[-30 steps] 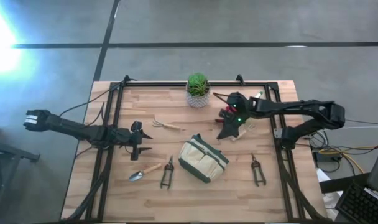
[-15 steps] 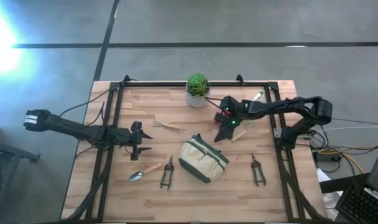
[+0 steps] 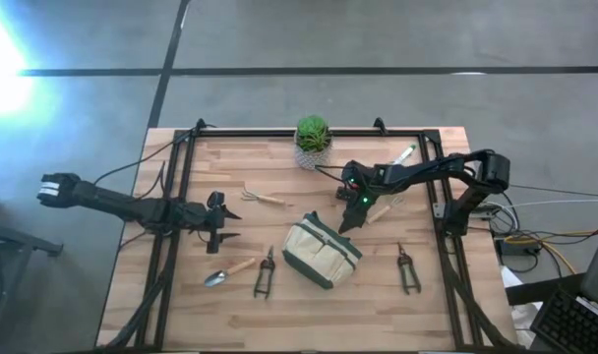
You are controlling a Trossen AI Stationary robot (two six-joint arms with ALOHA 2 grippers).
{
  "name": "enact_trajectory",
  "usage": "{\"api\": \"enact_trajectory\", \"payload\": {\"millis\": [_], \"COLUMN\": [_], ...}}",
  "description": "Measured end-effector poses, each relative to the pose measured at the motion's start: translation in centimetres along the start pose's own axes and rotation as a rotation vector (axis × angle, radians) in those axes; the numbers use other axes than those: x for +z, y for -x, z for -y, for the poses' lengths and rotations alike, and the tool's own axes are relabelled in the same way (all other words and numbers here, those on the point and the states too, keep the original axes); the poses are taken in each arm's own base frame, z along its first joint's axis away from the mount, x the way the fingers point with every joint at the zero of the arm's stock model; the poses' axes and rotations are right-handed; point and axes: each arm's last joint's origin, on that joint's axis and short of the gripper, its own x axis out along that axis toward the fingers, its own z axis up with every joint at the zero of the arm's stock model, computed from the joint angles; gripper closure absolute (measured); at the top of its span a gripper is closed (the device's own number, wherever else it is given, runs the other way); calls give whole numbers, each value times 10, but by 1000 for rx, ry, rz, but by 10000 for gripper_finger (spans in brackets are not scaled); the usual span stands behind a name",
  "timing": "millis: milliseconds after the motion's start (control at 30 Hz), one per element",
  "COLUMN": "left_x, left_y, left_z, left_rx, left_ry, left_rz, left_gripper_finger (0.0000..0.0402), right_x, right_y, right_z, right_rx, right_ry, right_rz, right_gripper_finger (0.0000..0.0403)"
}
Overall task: Pick & Place Garden tools in Gardening bag
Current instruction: Put the white gardening bag on the table upright
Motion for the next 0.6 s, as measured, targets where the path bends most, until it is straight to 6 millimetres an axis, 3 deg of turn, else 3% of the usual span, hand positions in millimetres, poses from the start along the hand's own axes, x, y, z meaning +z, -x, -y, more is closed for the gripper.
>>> {"api": "enact_trajectory", "payload": {"millis": [600], "left_x": [0], "left_y": [0], "left_z": [0], "left_rx": [0], "left_ry": [0], "left_rz": [0], "left_gripper_finger": [161], "right_x": [2], "right_y": [-24], "right_z": [-32], "right_rx": [80], "right_ry": [102], "right_rz": [-6], "right_gripper_finger": [216]}}
